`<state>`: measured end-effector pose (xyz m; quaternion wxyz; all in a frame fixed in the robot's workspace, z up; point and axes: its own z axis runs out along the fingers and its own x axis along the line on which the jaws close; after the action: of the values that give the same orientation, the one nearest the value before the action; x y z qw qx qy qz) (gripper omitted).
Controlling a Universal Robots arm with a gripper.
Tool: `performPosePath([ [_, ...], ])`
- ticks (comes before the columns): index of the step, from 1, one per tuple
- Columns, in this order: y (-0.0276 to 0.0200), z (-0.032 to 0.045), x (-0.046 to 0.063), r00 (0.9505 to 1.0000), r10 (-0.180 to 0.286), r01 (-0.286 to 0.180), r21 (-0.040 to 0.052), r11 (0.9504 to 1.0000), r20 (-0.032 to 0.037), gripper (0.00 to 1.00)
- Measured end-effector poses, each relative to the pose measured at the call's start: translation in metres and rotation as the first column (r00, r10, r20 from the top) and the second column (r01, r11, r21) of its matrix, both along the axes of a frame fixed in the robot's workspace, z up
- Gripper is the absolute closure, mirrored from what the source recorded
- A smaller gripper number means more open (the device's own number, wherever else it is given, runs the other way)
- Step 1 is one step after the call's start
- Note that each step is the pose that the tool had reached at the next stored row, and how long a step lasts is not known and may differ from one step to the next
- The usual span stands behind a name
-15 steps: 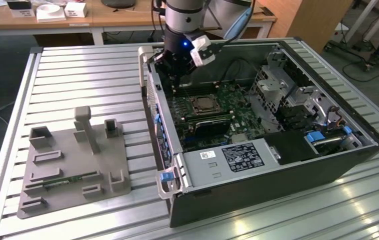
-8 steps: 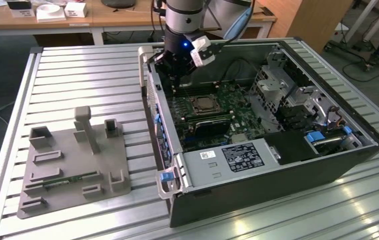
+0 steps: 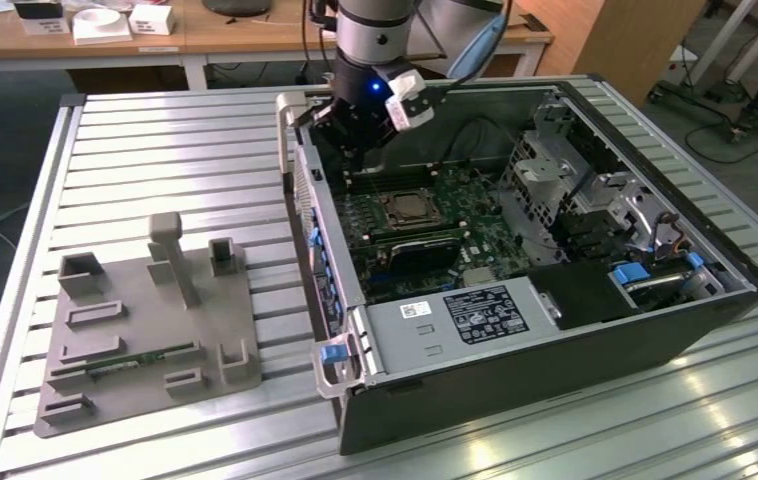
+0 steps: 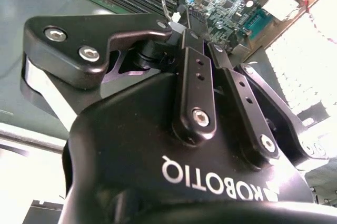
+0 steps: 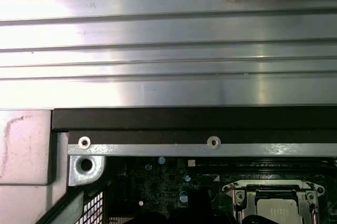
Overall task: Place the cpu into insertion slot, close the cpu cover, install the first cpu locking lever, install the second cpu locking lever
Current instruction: 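Install the first cpu locking lever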
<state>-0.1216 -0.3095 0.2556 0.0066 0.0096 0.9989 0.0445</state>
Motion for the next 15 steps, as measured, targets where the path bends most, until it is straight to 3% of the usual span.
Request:
performPosePath([
  [15,0.0023,-0.0011,0.023,1.0,0.001,-0.001,-0.0001,1.0,0.0,0.9],
])
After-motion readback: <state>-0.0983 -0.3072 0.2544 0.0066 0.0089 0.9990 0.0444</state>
